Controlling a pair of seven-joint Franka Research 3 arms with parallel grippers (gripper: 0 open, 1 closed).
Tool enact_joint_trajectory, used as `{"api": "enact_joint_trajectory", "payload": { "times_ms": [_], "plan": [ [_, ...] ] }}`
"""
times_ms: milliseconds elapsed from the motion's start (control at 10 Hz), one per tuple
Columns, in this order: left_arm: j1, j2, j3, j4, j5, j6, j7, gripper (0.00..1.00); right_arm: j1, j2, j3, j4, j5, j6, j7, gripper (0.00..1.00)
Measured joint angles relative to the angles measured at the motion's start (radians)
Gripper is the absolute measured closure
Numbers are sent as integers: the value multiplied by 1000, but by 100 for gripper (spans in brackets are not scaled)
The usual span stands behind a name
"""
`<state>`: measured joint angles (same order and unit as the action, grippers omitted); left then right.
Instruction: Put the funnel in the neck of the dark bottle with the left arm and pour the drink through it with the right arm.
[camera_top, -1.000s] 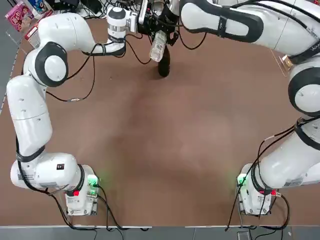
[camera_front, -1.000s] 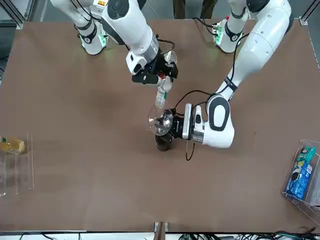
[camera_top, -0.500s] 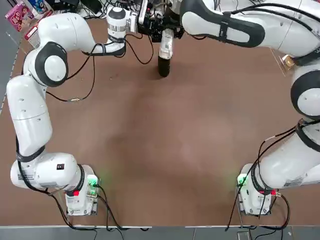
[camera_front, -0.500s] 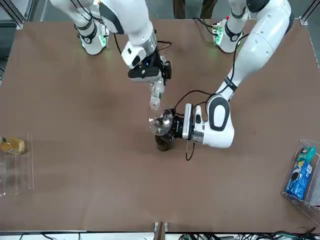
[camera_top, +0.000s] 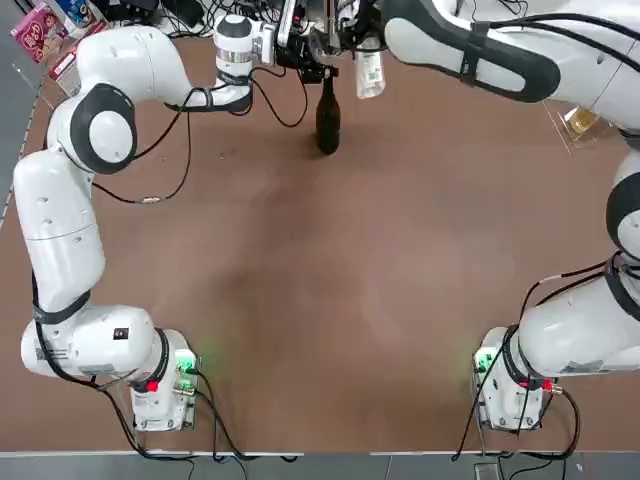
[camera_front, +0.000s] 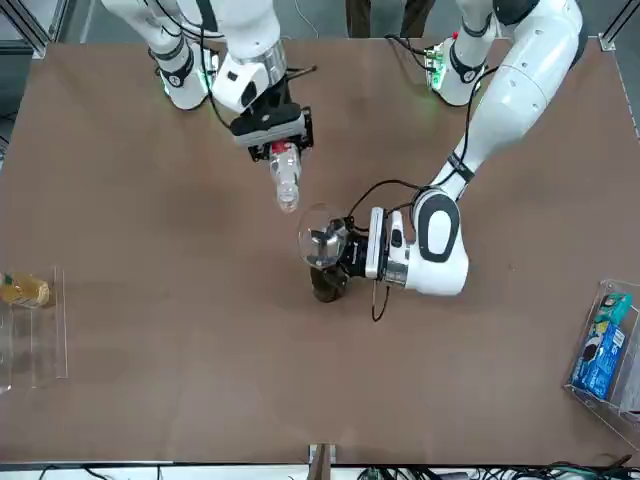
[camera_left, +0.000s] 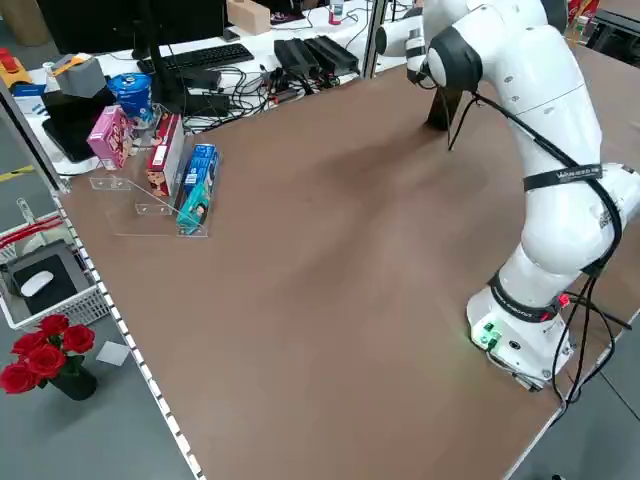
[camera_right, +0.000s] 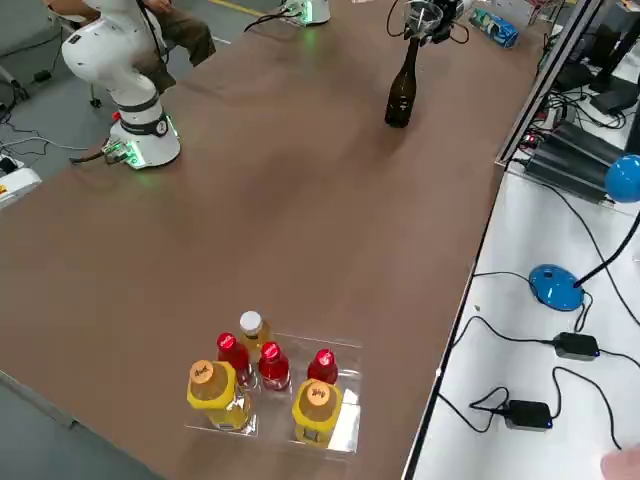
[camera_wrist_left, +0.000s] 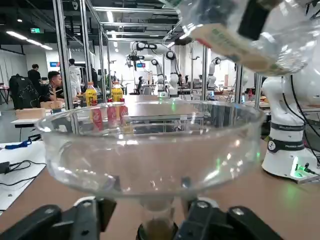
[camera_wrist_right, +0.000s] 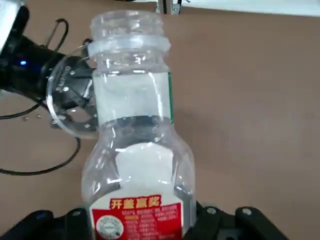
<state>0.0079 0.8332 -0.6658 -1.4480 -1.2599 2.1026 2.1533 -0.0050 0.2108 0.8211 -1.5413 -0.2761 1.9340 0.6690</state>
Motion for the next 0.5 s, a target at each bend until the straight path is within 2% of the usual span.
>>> {"api": "enact_joint_trajectory", "payload": {
  "times_ms": [100, 200, 300, 400, 500],
  "plan": [
    [-4, 0, 0, 0, -1, 0, 0, 23, -4, -7, -43, -2, 14, 1, -88, 48],
    [-6, 0, 0, 0, -1, 0, 0, 20, -6, -12, -98, -2, 50, 6, -189, 48],
    [-6, 0, 0, 0, -1, 1, 0, 6, -8, -22, -163, -2, 107, 12, -308, 48],
    [-4, 0, 1, 1, 7, 1, 0, 0, -11, -37, -230, -1, 166, 16, -429, 48],
    [2, 0, 1, 2, 31, 2, 1, 0, -12, -56, -294, 0, 216, 16, -549, 48]
  ]
}}
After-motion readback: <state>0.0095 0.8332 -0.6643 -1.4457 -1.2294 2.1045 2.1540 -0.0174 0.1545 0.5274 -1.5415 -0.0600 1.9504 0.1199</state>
